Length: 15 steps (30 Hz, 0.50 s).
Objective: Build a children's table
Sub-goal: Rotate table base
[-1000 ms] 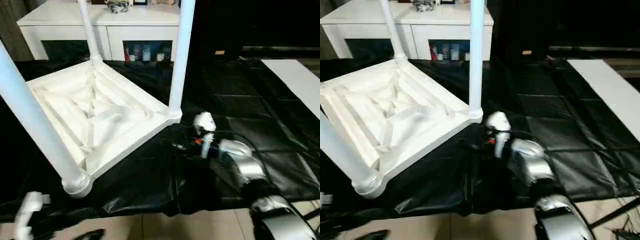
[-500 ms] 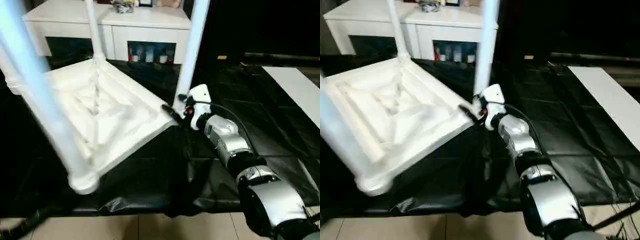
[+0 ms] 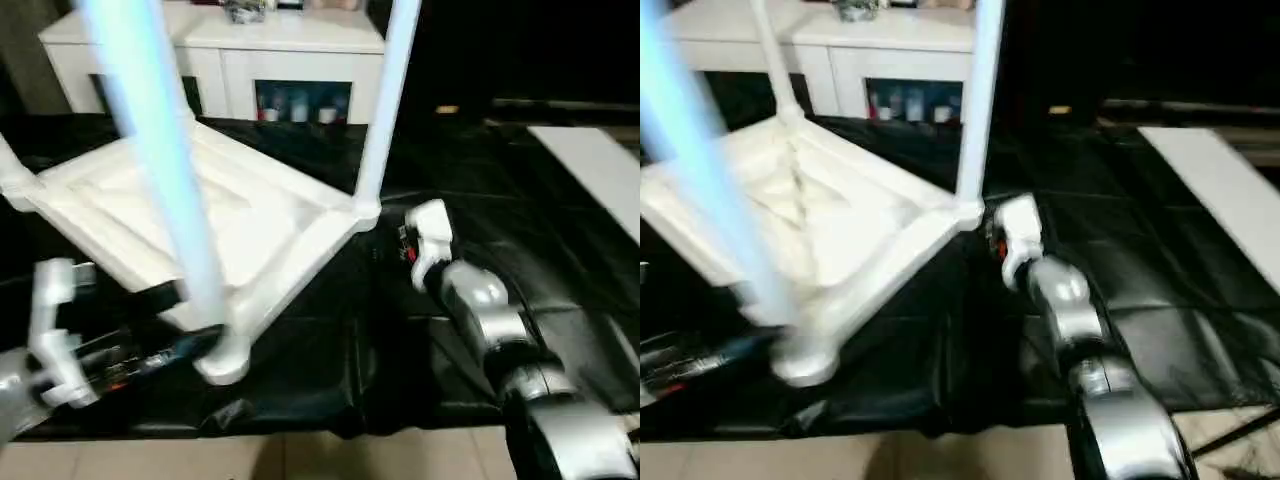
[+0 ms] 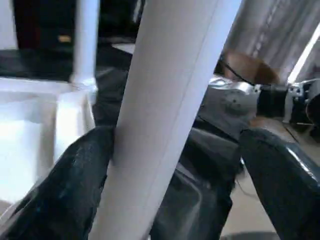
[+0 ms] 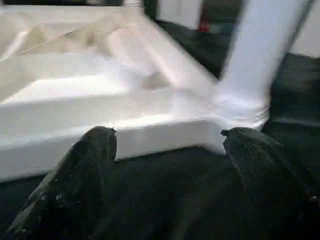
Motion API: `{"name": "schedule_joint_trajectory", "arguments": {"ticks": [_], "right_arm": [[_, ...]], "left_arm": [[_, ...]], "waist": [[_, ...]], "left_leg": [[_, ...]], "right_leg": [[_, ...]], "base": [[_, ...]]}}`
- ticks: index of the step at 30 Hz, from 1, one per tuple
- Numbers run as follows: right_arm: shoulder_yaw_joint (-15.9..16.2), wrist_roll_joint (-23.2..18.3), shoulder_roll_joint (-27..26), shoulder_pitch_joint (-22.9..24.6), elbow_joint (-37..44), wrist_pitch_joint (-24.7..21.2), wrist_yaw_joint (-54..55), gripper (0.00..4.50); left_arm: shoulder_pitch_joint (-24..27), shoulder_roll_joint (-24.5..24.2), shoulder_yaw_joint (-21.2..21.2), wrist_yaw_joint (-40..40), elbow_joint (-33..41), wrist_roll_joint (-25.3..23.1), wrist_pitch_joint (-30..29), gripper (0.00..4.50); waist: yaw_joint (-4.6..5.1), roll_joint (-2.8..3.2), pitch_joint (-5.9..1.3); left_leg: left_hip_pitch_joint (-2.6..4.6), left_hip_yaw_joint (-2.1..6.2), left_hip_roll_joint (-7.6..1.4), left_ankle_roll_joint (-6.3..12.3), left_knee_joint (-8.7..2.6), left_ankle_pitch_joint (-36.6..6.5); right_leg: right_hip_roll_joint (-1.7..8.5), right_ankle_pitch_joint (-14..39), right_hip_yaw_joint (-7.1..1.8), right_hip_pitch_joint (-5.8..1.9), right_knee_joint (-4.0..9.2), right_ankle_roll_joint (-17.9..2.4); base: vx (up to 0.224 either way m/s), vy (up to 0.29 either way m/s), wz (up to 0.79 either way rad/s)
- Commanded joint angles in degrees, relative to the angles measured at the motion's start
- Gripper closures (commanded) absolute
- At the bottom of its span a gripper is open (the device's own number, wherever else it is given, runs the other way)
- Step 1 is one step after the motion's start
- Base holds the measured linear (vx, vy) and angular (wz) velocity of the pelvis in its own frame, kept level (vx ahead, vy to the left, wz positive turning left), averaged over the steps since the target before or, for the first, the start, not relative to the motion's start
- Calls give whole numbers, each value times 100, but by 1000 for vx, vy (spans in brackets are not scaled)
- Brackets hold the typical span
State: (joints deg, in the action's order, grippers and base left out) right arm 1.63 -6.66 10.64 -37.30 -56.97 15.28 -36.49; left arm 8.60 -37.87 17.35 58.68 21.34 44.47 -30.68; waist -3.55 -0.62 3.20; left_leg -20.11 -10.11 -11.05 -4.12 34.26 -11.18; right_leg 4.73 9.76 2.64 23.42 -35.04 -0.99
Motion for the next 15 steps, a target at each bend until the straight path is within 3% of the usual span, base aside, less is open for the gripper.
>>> {"name": "schedule_joint_trajectory", "arguments": {"ticks": [1,3,6,7,8,9,10,11,12,13,15], "right_arm": [[29,-53,185,112,313,46,-114,62],[93,30,276,315,523,-9,-88,62],[124,354,419,525,633,-136,367,62],[91,385,432,544,635,-182,459,62],[-35,410,452,626,714,-410,703,62],[-35,410,452,626,714,-410,703,62],[-34,456,458,652,737,-493,842,62],[-3,481,446,648,721,-528,864,62],[98,555,422,648,709,-593,906,62],[133,586,413,642,698,-589,920,62],[220,648,366,617,654,-583,934,62]], "left_arm": [[-95,-82,-199,12,-60,-168,-19,3],[-289,-51,-404,-41,-126,-265,16,3],[-711,118,-787,-156,-282,-532,139,3],[-805,171,-864,-167,-321,-590,185,3],[-1264,421,-1228,-257,-537,-861,310,3],[-1264,421,-1228,-257,-537,-861,310,3],[-1565,613,-1455,-288,-680,-980,364,3],[-1702,707,-1561,-313,-746,-1047,398,3],[-1976,910,-1773,-367,-898,-1176,483,3],[-2042,964,-1825,-378,-943,-1205,502,3],[-2244,1119,-1987,-433,-1098,-1324,558,3]], "waist": [[-33,118,-353],[-32,164,-329],[-19,162,-313],[-5,165,-325],[6,187,-296],[-11,192,-309],[8,165,-321],[5,191,-335],[17,176,-334],[13,227,-341],[20,199,-346]], "left_leg": [[6,-6,-139,64,-441,-1565],[28,-5,-138,20,-455,-1702],[63,7,-118,-79,-459,-1905],[40,25,-109,-107,-457,-1920],[64,27,-103,-115,-476,-1984],[112,20,-105,-141,-450,-2054],[89,19,-93,-145,-452,-2042],[37,44,-93,-146,-456,-1932],[37,39,-93,-131,-457,-1913],[58,36,-90,-135,-443,-1908],[43,35,-86,-118,-439,-1904]], "right_leg": [[185,1019,-178,-278,309,-1316],[174,1310,-173,-252,358,-1266],[187,1694,-188,-220,410,-1154],[205,1784,-191,-248,394,-1124],[180,1986,-188,-221,460,-1001],[183,2019,-193,-187,456,-1012],[184,1966,-197,-215,450,-1024],[208,1886,-193,-260,412,-1022],[202,1907,-189,-255,431,-1005],[200,1866,-189,-237,432,-1023],[207,1826,-188,-251,429,-1045]], "base": [[0,0,0],[0,0,0],[0,0,0],[0,0,0],[0,0,0],[0,0,0],[0,0,0],[0,0,0],[0,0,0],[0,0,0],[0,0,0]]}}
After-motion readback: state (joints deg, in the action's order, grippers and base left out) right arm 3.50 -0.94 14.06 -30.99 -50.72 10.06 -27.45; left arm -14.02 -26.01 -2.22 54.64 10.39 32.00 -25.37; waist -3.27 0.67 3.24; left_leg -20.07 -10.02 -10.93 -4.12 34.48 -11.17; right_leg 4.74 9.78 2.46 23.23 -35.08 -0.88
